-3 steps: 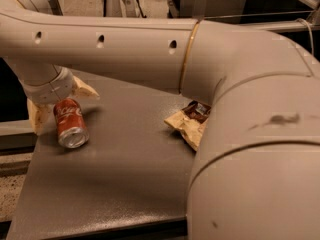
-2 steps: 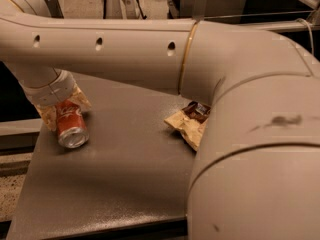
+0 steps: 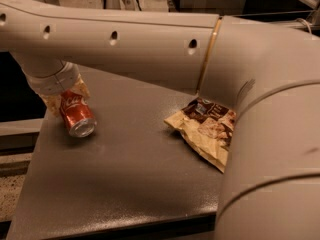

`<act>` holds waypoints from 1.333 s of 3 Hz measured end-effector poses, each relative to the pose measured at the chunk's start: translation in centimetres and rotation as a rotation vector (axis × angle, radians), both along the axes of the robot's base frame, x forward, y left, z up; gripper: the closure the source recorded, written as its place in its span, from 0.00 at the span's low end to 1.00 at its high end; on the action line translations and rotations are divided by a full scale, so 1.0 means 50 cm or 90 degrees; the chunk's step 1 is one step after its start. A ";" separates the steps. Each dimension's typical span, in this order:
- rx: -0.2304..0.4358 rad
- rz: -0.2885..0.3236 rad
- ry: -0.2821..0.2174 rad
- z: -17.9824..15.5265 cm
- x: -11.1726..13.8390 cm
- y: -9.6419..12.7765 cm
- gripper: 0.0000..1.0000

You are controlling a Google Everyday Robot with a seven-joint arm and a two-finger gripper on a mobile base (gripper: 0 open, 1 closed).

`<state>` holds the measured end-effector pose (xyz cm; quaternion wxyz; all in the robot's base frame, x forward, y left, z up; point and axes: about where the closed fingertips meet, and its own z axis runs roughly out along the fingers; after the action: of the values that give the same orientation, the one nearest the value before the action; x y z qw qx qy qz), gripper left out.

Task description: Place coke can upright

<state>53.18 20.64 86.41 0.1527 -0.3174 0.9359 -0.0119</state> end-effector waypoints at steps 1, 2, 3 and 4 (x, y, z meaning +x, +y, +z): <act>0.048 0.036 -0.057 0.065 0.030 -0.009 1.00; 0.109 0.084 -0.125 0.132 0.050 -0.015 1.00; 0.172 0.131 -0.190 0.180 0.046 -0.023 1.00; 0.229 0.166 -0.229 0.189 0.029 -0.033 1.00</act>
Offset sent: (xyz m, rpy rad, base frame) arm 0.0383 -0.0045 0.1165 0.3317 -0.3528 0.2403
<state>54.61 18.96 95.86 0.3706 -0.3959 0.8319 0.1176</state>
